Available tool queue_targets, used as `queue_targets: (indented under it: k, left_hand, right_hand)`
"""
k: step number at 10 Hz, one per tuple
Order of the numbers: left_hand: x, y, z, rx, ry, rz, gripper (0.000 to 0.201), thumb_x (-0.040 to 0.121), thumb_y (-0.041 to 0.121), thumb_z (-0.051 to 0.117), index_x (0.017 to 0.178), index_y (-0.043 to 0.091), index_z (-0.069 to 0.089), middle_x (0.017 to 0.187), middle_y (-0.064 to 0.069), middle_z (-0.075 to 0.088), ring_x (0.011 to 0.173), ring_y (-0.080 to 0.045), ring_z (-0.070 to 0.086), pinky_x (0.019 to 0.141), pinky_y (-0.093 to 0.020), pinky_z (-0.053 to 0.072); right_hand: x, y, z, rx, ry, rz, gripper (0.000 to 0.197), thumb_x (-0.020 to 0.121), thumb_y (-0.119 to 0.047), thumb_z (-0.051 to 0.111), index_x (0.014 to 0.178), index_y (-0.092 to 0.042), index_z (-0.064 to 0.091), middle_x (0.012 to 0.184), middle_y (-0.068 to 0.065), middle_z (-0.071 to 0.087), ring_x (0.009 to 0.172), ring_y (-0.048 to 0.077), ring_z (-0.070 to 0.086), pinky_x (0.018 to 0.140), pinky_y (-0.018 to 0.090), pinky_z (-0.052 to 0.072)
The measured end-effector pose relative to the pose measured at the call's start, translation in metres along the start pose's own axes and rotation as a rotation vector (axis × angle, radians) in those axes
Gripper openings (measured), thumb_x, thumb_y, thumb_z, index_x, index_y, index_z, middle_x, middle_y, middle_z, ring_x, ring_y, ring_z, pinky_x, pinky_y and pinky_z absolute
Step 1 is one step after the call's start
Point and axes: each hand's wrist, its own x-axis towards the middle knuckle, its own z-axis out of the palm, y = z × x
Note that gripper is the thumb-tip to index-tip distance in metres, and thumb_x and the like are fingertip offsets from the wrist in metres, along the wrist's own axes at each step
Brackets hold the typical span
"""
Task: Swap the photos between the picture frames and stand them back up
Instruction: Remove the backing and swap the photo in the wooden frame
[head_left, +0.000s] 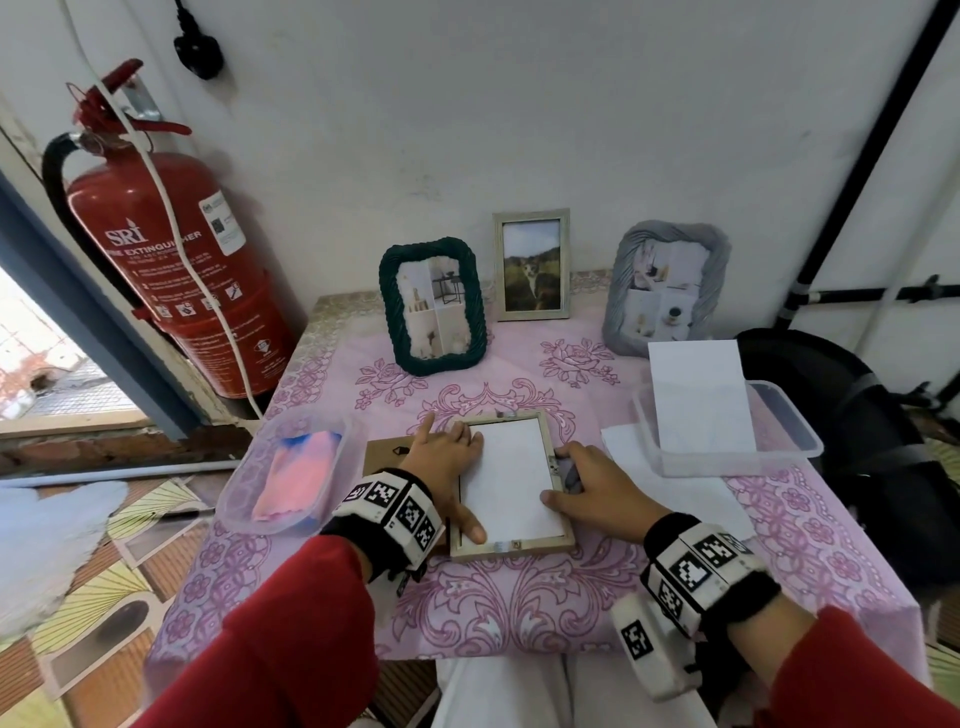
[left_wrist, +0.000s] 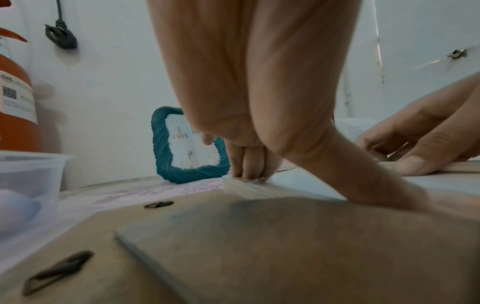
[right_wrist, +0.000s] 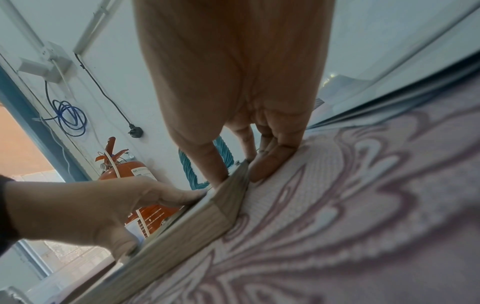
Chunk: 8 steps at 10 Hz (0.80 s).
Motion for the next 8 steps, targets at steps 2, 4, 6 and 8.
queue_targets:
  k: [2,4,6,8]
  left_hand:
    - [0.0045,-0.0032,0.0029,-0.006,0.003,0.018,0.140,0.041,0.088,0.055,0.149,0.009,0.011,0.156,-0.013,0.016,0.146,-0.022,0.010,0.112,-0.051,-0.017]
    - [0.0075,-0.0086,0.0088,-0.024,0.002,0.058,0.173,-0.003,0.099,0.001,0.147,0.013,0.017,0.150,-0.011,0.027,0.142,-0.022,0.024,0.111,-0.053,-0.017]
    - [0.0100,-0.0044,0.0061,0.006,0.018,0.045,0.117,0.053,0.071,0.071,0.144,0.014,0.025,0.139,-0.010,0.039,0.131,-0.025,0.039,0.112,-0.051,-0.016]
    - [0.0069,-0.0035,0.0079,-0.096,0.034,0.053,0.113,0.057,0.063,0.075,0.147,0.017,0.023,0.139,-0.005,0.044,0.129,-0.025,0.041,0.112,-0.045,-0.013]
  right_hand:
    - [-0.0008,-0.0001,-0.0003,0.008,0.000,-0.002,0.051,0.086,-0.027,0.064,0.129,-0.013,0.040,0.102,0.001,0.039,0.090,0.014,0.043,0.077,0.023,0.033]
    - [-0.0012,-0.0007,-0.0004,-0.009,0.002,-0.006,0.051,0.086,-0.027,0.064,0.129,-0.014,0.040,0.102,0.001,0.039,0.092,0.013,0.042,0.077,0.022,0.032]
    - [-0.0008,-0.0016,-0.0008,-0.013,-0.006,-0.003,0.053,0.086,-0.028,0.063,0.131,-0.013,0.039,0.104,0.001,0.038,0.092,0.013,0.042,0.077,0.021,0.032]
    - [-0.0002,-0.0005,-0.0002,-0.018,-0.001,0.000,0.053,0.086,-0.029,0.063,0.131,-0.013,0.039,0.103,0.001,0.038,0.091,0.013,0.042,0.079,0.023,0.033]
